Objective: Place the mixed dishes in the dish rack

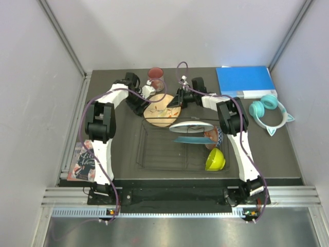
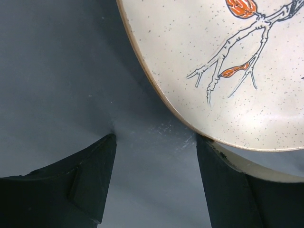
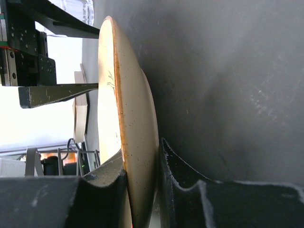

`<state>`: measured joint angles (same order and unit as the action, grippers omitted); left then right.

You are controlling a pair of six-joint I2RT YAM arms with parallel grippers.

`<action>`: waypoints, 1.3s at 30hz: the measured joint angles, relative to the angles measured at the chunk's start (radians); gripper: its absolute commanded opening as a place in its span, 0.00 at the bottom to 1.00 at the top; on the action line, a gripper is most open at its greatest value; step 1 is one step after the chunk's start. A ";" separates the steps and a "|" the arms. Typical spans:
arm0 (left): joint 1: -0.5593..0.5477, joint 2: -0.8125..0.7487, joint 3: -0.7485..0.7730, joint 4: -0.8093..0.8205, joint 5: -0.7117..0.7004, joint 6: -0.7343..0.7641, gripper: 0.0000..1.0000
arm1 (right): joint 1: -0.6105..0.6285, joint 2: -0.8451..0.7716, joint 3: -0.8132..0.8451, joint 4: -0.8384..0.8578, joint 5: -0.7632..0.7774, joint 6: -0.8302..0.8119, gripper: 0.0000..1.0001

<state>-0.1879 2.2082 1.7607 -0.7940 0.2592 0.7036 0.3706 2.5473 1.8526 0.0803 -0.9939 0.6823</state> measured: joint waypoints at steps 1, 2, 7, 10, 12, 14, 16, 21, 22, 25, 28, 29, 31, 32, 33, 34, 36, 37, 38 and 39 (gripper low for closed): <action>0.000 -0.001 -0.001 0.000 -0.003 -0.009 0.75 | 0.000 0.000 0.001 -0.002 0.001 0.000 0.00; 0.002 -0.006 -0.003 0.002 -0.004 -0.018 0.75 | -0.001 -0.002 0.001 -0.005 0.003 -0.002 0.00; 0.032 -0.092 -0.075 0.054 0.072 -0.090 0.86 | -0.003 -0.012 0.010 -0.034 0.029 -0.014 0.00; 0.068 -0.233 -0.126 0.073 0.162 -0.149 0.98 | -0.006 -0.029 0.014 -0.038 0.062 -0.023 0.00; 0.101 -0.341 -0.128 0.075 0.201 -0.183 0.99 | -0.010 -0.055 0.023 -0.059 0.086 -0.039 0.00; 0.134 -0.452 -0.133 0.081 0.222 -0.213 0.99 | -0.021 -0.087 0.041 -0.080 0.106 -0.057 0.00; 0.160 -0.554 -0.163 0.094 0.223 -0.236 0.99 | -0.040 -0.134 0.047 -0.089 0.128 -0.072 0.00; 0.169 -0.755 -0.282 0.080 0.209 -0.286 0.99 | -0.109 -0.343 0.047 -0.156 0.192 -0.166 0.00; 0.168 -0.770 -0.299 0.079 0.202 -0.292 0.99 | -0.119 -0.385 0.047 -0.180 0.206 -0.194 0.00; 0.168 -0.797 -0.362 0.072 0.172 -0.315 0.99 | -0.143 -0.562 0.035 -0.263 0.269 -0.307 0.00; 0.168 -0.797 -0.387 0.051 0.122 -0.326 0.99 | -0.130 -0.832 -0.129 -0.277 0.336 -0.412 0.00; 0.168 -0.798 -0.387 0.048 0.110 -0.328 0.99 | -0.121 -0.919 -0.180 -0.291 0.350 -0.438 0.00; 0.169 -0.802 -0.380 0.036 0.095 -0.333 0.99 | -0.076 -1.140 -0.288 -0.342 0.386 -0.512 0.00; 0.169 -0.804 -0.375 0.029 0.090 -0.335 0.99 | -0.039 -1.239 -0.333 -0.358 0.414 -0.551 0.00; 0.169 -0.806 -0.373 0.027 0.089 -0.336 0.99 | -0.006 -1.319 -0.371 -0.361 0.436 -0.581 0.00; 0.169 -0.810 -0.373 0.026 0.087 -0.336 0.99 | 0.042 -1.424 -0.422 -0.365 0.456 -0.613 0.00; 0.169 -0.820 -0.375 0.019 0.087 -0.337 0.99 | 0.124 -1.626 -0.538 -0.372 0.474 -0.658 0.00; 0.169 -0.830 -0.380 0.019 0.087 -0.338 0.99 | 0.155 -1.724 -0.587 -0.389 0.474 -0.670 0.00; 0.169 -0.843 -0.389 0.023 0.086 -0.339 0.99 | 0.171 -1.794 -0.622 -0.407 0.477 -0.682 0.00; 0.169 -0.858 -0.402 0.024 0.085 -0.339 0.99 | 0.183 -1.873 -0.660 -0.425 0.484 -0.700 0.00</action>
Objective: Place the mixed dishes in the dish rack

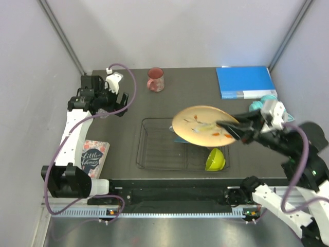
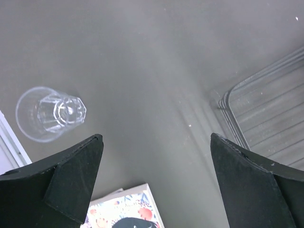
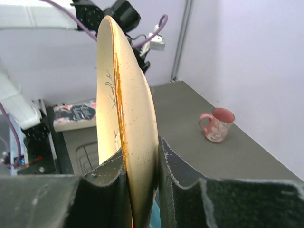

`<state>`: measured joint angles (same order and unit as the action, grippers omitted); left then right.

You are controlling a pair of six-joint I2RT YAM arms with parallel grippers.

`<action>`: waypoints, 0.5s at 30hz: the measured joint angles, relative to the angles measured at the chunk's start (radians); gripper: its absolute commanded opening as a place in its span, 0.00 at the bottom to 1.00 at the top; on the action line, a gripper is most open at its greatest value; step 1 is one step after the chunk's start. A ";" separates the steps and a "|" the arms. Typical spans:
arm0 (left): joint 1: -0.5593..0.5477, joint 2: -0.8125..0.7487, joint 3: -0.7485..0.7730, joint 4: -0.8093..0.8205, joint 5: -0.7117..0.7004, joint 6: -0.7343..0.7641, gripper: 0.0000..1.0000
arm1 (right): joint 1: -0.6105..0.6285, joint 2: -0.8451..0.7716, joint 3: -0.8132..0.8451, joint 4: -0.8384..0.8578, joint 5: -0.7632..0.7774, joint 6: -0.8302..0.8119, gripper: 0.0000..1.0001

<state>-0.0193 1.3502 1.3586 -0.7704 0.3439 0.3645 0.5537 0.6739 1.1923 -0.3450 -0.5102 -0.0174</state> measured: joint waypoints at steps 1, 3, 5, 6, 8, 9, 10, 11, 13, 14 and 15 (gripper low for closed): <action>0.000 -0.015 -0.013 0.000 -0.003 0.000 0.99 | 0.008 -0.062 -0.027 -0.024 0.010 -0.019 0.00; 0.000 -0.035 -0.037 0.000 -0.010 -0.001 0.99 | 0.014 -0.145 -0.071 -0.072 0.038 -0.066 0.00; 0.000 -0.044 -0.056 0.000 -0.023 -0.004 0.99 | 0.014 -0.179 -0.095 -0.134 0.067 -0.118 0.00; 0.000 -0.044 -0.064 0.000 -0.026 -0.005 0.99 | 0.014 -0.183 -0.103 -0.169 0.082 -0.147 0.00; 0.000 -0.044 -0.080 -0.001 -0.034 -0.009 0.99 | 0.014 -0.178 -0.113 -0.233 0.109 -0.202 0.00; 0.000 -0.044 -0.087 -0.001 -0.037 -0.013 0.99 | 0.014 -0.174 -0.120 -0.263 0.123 -0.231 0.00; 0.000 -0.044 -0.090 -0.001 -0.039 -0.016 0.99 | 0.014 -0.170 -0.126 -0.287 0.133 -0.257 0.00; 0.000 -0.044 -0.093 -0.002 -0.039 -0.020 0.99 | 0.014 -0.167 -0.129 -0.304 0.139 -0.275 0.00; 0.000 -0.044 -0.093 -0.009 -0.038 -0.023 0.99 | 0.014 -0.163 -0.134 -0.338 0.149 -0.319 0.00; 0.000 -0.044 -0.093 -0.010 -0.039 -0.023 0.99 | 0.014 -0.160 -0.133 -0.353 0.150 -0.342 0.00; 0.000 -0.044 -0.093 -0.011 -0.039 -0.023 0.99 | 0.014 -0.157 -0.133 -0.360 0.150 -0.353 0.00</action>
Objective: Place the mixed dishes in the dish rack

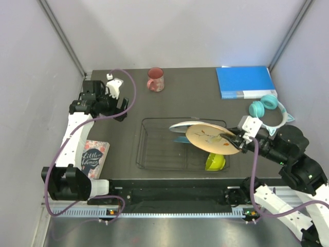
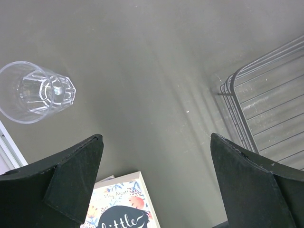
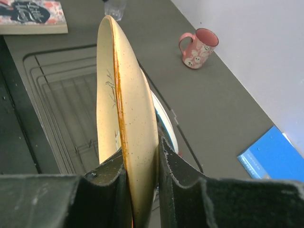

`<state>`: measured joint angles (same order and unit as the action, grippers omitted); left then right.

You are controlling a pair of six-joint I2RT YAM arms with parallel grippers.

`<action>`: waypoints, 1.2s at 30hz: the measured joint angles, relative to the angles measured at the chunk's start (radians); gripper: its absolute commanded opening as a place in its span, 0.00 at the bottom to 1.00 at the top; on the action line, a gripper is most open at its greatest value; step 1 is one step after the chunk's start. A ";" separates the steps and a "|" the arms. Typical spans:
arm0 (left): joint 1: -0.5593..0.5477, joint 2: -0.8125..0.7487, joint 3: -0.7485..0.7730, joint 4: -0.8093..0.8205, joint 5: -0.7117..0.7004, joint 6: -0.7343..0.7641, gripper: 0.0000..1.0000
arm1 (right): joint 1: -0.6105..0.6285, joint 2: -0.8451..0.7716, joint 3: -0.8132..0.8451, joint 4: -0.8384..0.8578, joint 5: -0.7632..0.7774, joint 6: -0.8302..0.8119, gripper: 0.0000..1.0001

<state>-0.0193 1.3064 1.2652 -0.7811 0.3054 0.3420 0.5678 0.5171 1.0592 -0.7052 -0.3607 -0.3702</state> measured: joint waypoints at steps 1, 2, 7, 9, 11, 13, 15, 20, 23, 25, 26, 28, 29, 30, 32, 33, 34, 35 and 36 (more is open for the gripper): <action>0.000 0.000 0.000 -0.001 0.000 0.000 0.99 | 0.000 0.008 0.001 -0.010 -0.002 -0.018 0.00; 0.000 0.000 -0.002 -0.001 -0.001 0.000 0.99 | 0.002 0.013 0.002 -0.016 -0.001 -0.029 0.00; 0.000 0.003 -0.013 -0.004 -0.011 0.000 0.99 | 0.039 0.052 0.002 -0.065 0.000 -0.102 0.00; 0.000 0.010 -0.013 -0.003 -0.014 0.000 0.99 | 0.053 0.064 0.004 -0.086 0.000 -0.124 0.00; 0.000 0.019 -0.013 -0.003 -0.019 0.000 0.99 | 0.069 0.086 0.024 -0.122 0.002 -0.144 0.00; 0.000 0.033 -0.013 -0.003 -0.025 0.000 0.99 | 0.098 0.122 0.066 -0.163 0.008 -0.166 0.00; 0.000 0.047 -0.013 -0.003 -0.031 0.000 0.99 | 0.144 0.159 0.111 -0.191 0.032 -0.180 0.00; 0.000 0.077 -0.013 -0.003 -0.037 0.000 0.99 | 0.391 0.282 0.270 -0.270 0.200 -0.197 0.00; 0.000 0.096 -0.012 -0.004 -0.039 -0.001 0.99 | 0.694 0.372 0.335 -0.289 0.435 -0.201 0.00; 0.000 0.109 -0.012 -0.005 -0.043 -0.001 0.99 | 0.859 0.444 0.357 -0.299 0.558 -0.191 0.00; 0.000 0.113 -0.012 -0.005 -0.047 -0.001 0.99 | 0.901 0.479 0.360 -0.298 0.587 -0.182 0.00; 0.000 0.115 -0.011 -0.005 -0.054 0.000 0.99 | 0.933 0.520 0.334 -0.278 0.637 -0.173 0.00; 0.000 0.115 -0.011 -0.005 -0.056 0.000 0.99 | 0.935 0.520 0.314 -0.274 0.666 -0.169 0.00; 0.000 0.115 -0.010 -0.005 -0.057 0.000 0.99 | 0.936 0.515 0.299 -0.275 0.691 -0.166 0.00; 0.000 0.115 -0.009 -0.005 -0.058 0.000 0.99 | 0.936 0.489 0.264 -0.274 0.753 -0.159 0.00; 0.000 0.115 -0.009 -0.005 -0.059 0.000 0.99 | 0.938 0.471 0.241 -0.262 0.783 -0.158 0.00; 0.000 0.115 -0.009 -0.005 -0.060 0.000 0.99 | 0.945 0.447 0.211 -0.244 0.813 -0.160 0.00; 0.000 0.115 -0.009 -0.005 -0.060 0.000 0.99 | 0.958 0.423 0.179 -0.225 0.845 -0.162 0.00; 0.000 0.115 -0.009 -0.005 -0.061 0.000 0.99 | 0.974 0.400 0.142 -0.201 0.877 -0.169 0.00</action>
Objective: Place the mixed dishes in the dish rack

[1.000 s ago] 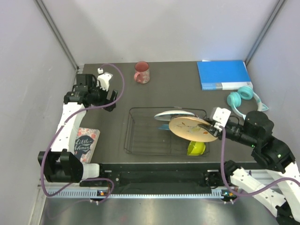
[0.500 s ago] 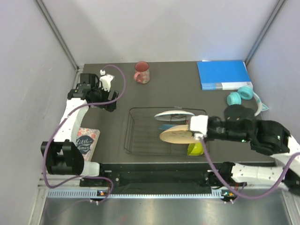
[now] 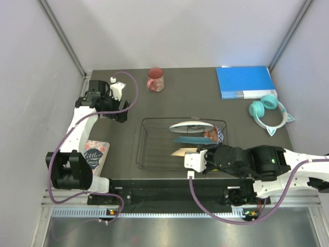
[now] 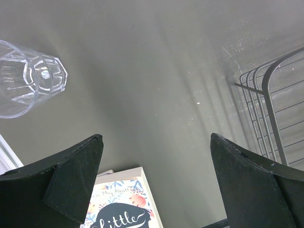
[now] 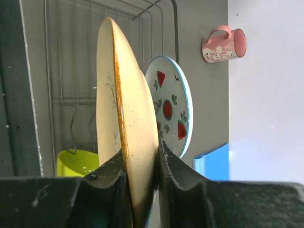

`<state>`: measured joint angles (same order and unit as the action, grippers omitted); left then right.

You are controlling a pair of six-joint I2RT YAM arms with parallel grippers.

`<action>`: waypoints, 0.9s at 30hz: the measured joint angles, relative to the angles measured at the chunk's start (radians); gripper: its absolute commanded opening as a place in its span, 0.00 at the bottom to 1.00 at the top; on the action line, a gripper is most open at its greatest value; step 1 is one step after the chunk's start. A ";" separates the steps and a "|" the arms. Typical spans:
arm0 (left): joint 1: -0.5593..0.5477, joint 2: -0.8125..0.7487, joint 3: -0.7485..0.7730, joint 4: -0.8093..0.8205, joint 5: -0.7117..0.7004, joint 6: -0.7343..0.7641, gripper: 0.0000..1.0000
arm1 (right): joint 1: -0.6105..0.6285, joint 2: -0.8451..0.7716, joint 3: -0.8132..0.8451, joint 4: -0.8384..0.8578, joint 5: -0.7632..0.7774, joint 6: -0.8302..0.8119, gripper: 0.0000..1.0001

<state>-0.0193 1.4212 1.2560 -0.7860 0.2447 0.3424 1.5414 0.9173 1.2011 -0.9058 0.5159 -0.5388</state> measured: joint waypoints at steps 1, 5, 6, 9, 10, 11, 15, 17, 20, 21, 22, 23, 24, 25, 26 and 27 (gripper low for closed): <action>0.000 0.000 0.000 0.000 0.000 0.000 0.99 | 0.013 -0.016 -0.030 0.015 0.020 -0.006 0.00; 0.000 0.000 0.000 0.000 -0.001 0.000 0.99 | 0.031 -0.040 -0.124 0.074 0.067 -0.031 0.00; 0.000 0.000 0.000 0.000 -0.001 0.000 0.99 | 0.031 -0.040 -0.137 0.080 0.072 -0.036 0.00; 0.000 0.000 0.000 0.000 -0.001 0.000 0.99 | 0.032 -0.039 -0.162 0.098 0.091 -0.052 0.00; 0.000 0.000 -0.001 0.001 0.000 0.000 0.99 | 0.032 -0.039 -0.163 0.102 0.094 -0.055 0.00; 0.000 0.000 -0.002 0.003 0.000 0.000 0.99 | 0.033 -0.039 -0.163 0.109 0.101 -0.059 0.00; 0.000 0.000 -0.010 0.009 0.000 0.000 0.99 | 0.034 -0.039 -0.177 0.152 0.119 -0.085 0.00; 0.000 0.000 -0.016 0.010 0.000 0.000 0.99 | 0.034 -0.038 -0.188 0.173 0.119 -0.097 0.00; 0.000 0.000 -0.021 0.015 -0.001 0.000 0.99 | 0.034 -0.029 -0.202 0.190 0.112 -0.111 0.00; 0.000 0.000 -0.021 0.017 -0.001 0.000 0.99 | 0.034 -0.025 -0.205 0.195 0.110 -0.114 0.00; 0.000 -0.001 -0.022 0.019 -0.001 0.000 0.99 | 0.034 -0.021 -0.211 0.200 0.106 -0.116 0.00; 0.000 -0.001 -0.023 0.022 -0.001 0.000 0.99 | 0.034 -0.016 -0.216 0.207 0.101 -0.119 0.00; 0.000 -0.001 -0.023 0.024 0.000 0.000 0.99 | 0.034 -0.012 -0.224 0.216 0.095 -0.123 0.00; 0.000 -0.001 -0.024 0.026 0.000 0.000 0.99 | 0.034 -0.008 -0.233 0.224 0.090 -0.125 0.00; 0.000 -0.001 -0.029 0.030 0.000 0.000 0.99 | 0.034 -0.005 -0.241 0.232 0.086 -0.128 0.00; 0.000 -0.002 -0.032 0.032 0.000 0.000 0.99 | 0.034 0.000 -0.251 0.238 0.082 -0.132 0.00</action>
<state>-0.0193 1.4197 1.2236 -0.7544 0.2451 0.3424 1.5757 0.9169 0.9497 -0.6682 0.5983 -0.6712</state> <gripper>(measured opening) 0.991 0.196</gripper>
